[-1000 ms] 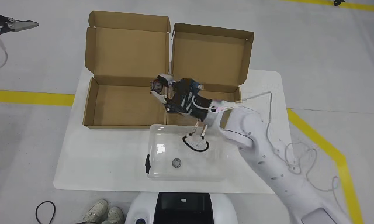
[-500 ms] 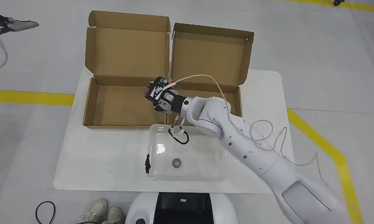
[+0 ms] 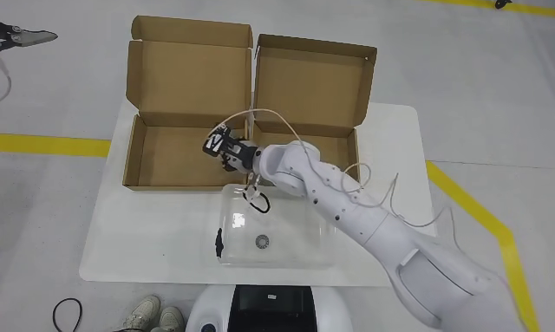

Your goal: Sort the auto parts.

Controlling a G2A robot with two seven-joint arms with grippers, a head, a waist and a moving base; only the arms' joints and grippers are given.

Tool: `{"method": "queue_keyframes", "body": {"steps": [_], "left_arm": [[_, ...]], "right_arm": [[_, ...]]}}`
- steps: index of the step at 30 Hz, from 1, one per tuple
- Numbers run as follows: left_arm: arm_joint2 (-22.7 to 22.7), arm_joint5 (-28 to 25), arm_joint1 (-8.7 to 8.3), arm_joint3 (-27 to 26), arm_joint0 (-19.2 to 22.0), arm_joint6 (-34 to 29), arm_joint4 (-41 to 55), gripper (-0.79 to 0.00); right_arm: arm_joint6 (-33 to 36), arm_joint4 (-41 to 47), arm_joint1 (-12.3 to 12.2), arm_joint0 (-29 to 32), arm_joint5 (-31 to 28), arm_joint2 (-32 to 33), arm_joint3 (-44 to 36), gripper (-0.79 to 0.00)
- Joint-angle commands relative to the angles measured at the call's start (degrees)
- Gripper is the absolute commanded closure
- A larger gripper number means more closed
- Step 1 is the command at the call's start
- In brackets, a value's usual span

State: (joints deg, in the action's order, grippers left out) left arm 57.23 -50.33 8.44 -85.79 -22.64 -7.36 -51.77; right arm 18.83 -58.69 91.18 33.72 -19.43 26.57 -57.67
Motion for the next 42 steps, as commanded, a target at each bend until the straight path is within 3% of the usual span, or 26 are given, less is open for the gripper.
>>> {"method": "queue_keyframes", "body": {"steps": [1,14,16,17,20,22,31,36,42], "left_arm": [[0.0,0.0,0.0,0.0,0.0,0.0,0.0,-0.785],[0.0,0.0,0.0,0.0,0.0,0.0,0.0,-0.785],[0.0,0.0,0.0,0.0,0.0,0.0,0.0,-0.785],[0.0,0.0,0.0,0.0,0.0,0.0,0.0,-0.785],[0.0,0.0,0.0,0.0,0.0,0.0,0.0,-0.785],[0.0,0.0,0.0,0.0,0.0,0.0,0.0,-0.785],[0.0,0.0,0.0,0.0,0.0,0.0,0.0,-0.785],[0.0,0.0,0.0,0.0,0.0,0.0,0.0,-0.785],[0.0,0.0,0.0,0.0,0.0,0.0,0.0,-0.785]], "right_arm": [[0.2,0.3,0.9,-0.4,-0.1,-0.6,2.0,0.0],[2.0,1.9,6.4,-2.8,-2.4,-3.1,12.5,-0.022],[2.1,1.9,7.0,-3.0,-2.6,-3.2,13.6,-0.142],[2.1,1.9,7.3,-3.2,-2.7,-3.2,14.0,-0.262],[1.9,1.8,8.0,-3.5,-3.0,-3.1,15.3,-0.511],[1.7,1.7,8.4,-3.7,-3.1,-2.9,16.0,-0.576],[-3.2,2.6,8.4,-4.3,-5.7,0.4,15.3,-0.557],[-7.7,0.8,6.3,-2.4,-8.7,3.6,10.0,-0.573],[-8.0,-4.0,2.4,3.6,-10.9,8.1,-1.3,-0.677]]}}
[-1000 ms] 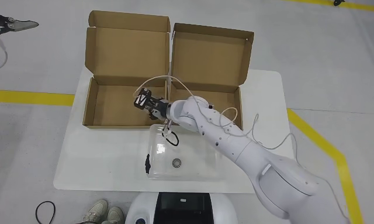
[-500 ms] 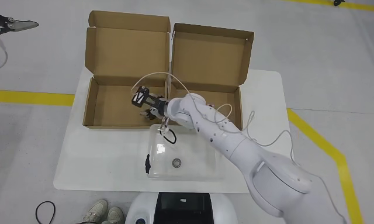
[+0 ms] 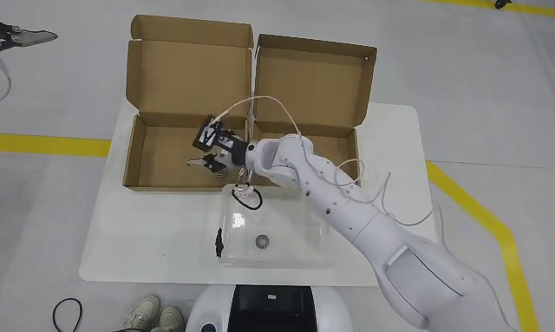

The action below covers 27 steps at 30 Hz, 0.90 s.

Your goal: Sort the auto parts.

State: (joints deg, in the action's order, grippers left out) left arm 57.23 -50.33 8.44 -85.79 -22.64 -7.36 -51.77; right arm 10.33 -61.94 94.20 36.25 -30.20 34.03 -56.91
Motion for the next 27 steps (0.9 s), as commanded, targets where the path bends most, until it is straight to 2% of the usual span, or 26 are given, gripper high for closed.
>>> {"method": "queue_keyframes", "body": {"steps": [1,5,10,15,27], "left_arm": [[0.0,0.0,0.0,0.0,0.0,0.0,0.0,-0.785],[0.0,0.0,0.0,0.0,0.0,0.0,0.0,-0.785],[0.0,0.0,0.0,0.0,0.0,0.0,0.0,-0.785],[0.0,0.0,0.0,0.0,0.0,0.0,0.0,-0.785],[0.0,0.0,0.0,0.0,0.0,0.0,0.0,-0.785]], "right_arm": [[1.2,-1.6,-1.2,2.3,-0.3,1.5,-4.1,-0.699],[4.5,-4.3,-3.6,7.3,-1.6,4.6,-12.4,-0.785],[7.4,-5.9,-6.1,13.1,-5.1,8.7,-20.7,-0.785],[8.5,-7.2,-8.0,17.5,-10.0,11.2,-25.6,-0.785],[5.6,-13.3,-11.6,28.0,-14.7,16.7,-33.4,-0.785]]}}
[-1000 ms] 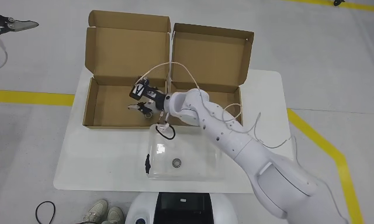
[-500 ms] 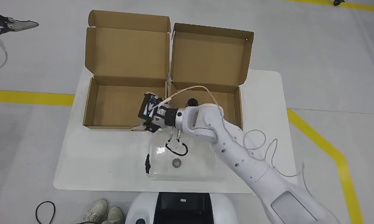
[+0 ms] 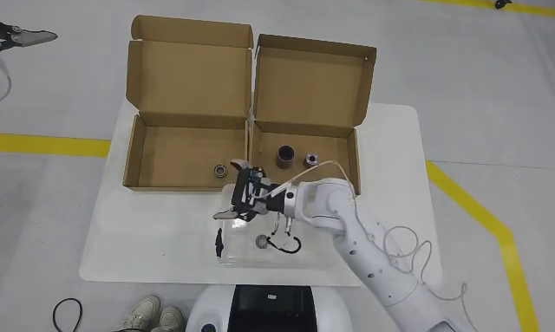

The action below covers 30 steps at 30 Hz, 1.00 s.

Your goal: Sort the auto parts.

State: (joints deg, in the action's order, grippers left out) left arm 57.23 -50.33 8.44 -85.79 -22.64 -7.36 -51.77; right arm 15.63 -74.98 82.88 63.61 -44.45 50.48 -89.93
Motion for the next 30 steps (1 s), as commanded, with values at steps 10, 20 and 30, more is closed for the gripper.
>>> {"method": "queue_keyframes", "body": {"steps": [10,20,30], "left_arm": [[0.0,0.0,0.0,0.0,0.0,0.0,0.0,-0.785],[0.0,0.0,0.0,0.0,0.0,0.0,0.0,-0.785],[0.0,0.0,0.0,0.0,0.0,0.0,0.0,-0.785]], "right_arm": [[1.4,-0.2,-1.5,3.7,-3.0,2.5,-3.0,-0.785],[1.4,-0.2,-1.5,3.7,-3.0,2.5,-3.0,-0.785],[1.7,-1.1,-1.6,3.9,-2.6,2.4,-3.3,-0.785]]}}
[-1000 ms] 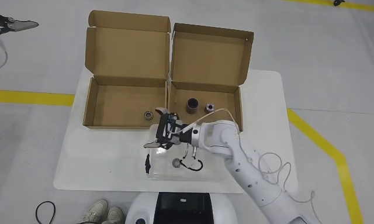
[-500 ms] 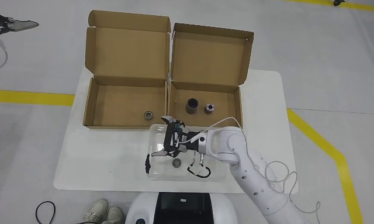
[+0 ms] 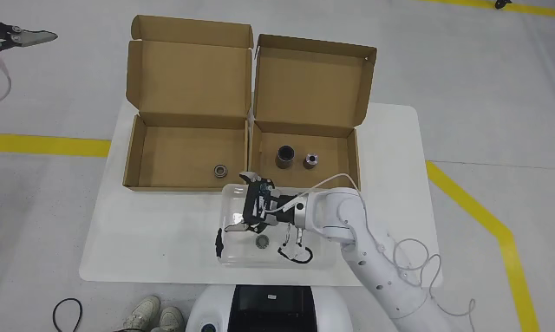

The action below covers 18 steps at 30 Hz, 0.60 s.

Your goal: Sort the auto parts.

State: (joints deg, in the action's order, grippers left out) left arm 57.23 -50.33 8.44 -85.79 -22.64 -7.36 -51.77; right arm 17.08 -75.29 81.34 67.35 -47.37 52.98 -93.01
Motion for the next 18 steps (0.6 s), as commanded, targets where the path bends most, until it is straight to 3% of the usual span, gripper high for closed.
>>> {"method": "queue_keyframes", "body": {"steps": [1,9,18], "left_arm": [[0.0,0.0,0.0,0.0,0.0,0.0,0.0,-0.785],[0.0,0.0,0.0,0.0,0.0,0.0,0.0,-0.785],[0.0,0.0,0.0,0.0,0.0,0.0,0.0,-0.785]], "right_arm": [[0.6,-2.1,-0.2,0.6,0.7,-0.2,-0.9,-0.785],[0.4,-11.8,-2.0,6.5,2.5,0.5,-5.8,-0.785],[-2.4,-16.7,-3.4,9.1,2.2,1.3,-4.9,-0.763]]}}
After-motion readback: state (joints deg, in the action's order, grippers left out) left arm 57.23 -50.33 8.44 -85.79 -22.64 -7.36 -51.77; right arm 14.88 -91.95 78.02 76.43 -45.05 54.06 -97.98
